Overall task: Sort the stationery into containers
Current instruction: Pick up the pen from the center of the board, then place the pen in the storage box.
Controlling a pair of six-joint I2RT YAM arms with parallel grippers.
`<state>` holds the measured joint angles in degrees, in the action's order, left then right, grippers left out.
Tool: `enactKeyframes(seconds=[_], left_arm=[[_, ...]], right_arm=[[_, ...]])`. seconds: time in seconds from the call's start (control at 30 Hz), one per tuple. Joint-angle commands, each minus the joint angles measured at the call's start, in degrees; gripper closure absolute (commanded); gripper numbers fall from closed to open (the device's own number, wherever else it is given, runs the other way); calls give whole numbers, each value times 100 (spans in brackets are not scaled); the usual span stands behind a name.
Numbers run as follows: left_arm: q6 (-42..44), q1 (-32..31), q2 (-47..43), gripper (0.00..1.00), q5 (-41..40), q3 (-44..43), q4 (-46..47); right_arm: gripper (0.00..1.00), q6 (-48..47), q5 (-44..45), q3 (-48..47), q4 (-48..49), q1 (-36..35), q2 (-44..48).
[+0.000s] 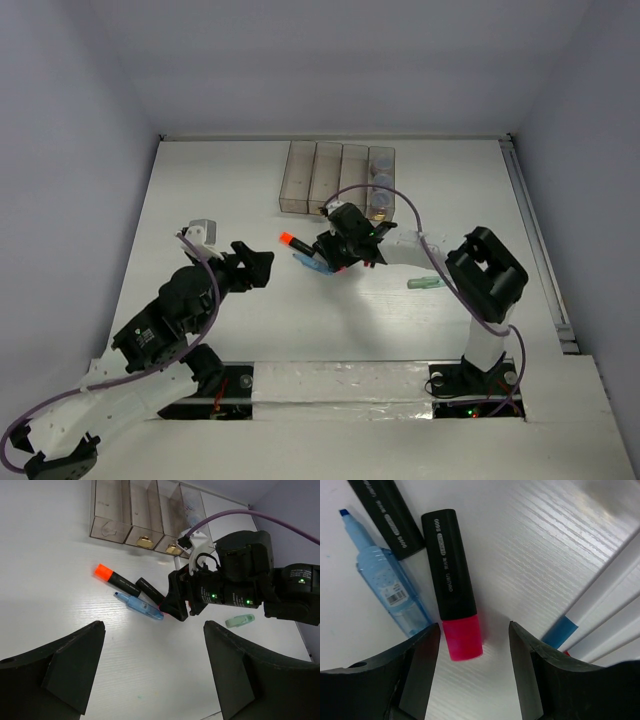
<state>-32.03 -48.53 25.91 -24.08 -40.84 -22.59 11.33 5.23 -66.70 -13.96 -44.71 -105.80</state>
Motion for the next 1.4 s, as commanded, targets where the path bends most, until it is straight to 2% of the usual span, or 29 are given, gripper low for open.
enactKeyframes(seconds=[0.0,0.03,0.2,0.23,0.33,0.37,0.4,0.63,0.77,0.9,1.07,1.3,1.37], left_arm=[[-58,-16,28,22,-106,-21,88],[-66,-16,19,22,-124,-21,79],[-172,-16,80,22,-290,-38,-35],[-189,-16,116,22,-299,-47,-52],[-303,-16,282,21,-326,-82,-131],[-338,-16,318,21,-308,-65,-114],[-365,-16,414,21,-265,-12,-79],[-804,-16,836,26,-45,339,675],[-963,-16,1082,29,-106,524,1151],[-1033,-16,1407,33,-352,726,1450],[-1086,-16,1689,36,-528,876,1705],[-1218,-16,1645,37,-651,1130,1811],[-1226,-16,1671,37,-651,1157,1811]], right_arm=[[39,-26,275,-326,227,-47,-177],[43,-17,302,-370,183,-47,-291],[45,-26,347,-379,200,-47,-424],[52,-26,355,-353,209,-47,-424],[65,-43,356,-292,262,-47,-354],[75,-43,347,-265,244,-47,-293],[77,-43,373,-256,209,-47,-136],[82,-96,303,-353,-177,-47,989],[83,-140,549,-739,-283,-47,1009],[83,-18,374,-1380,-301,461,623],[83,106,198,-2820,-485,840,-211],[83,571,-22,-5200,-776,902,-1925],[82,826,-49,-5545,-679,902,-2390]])
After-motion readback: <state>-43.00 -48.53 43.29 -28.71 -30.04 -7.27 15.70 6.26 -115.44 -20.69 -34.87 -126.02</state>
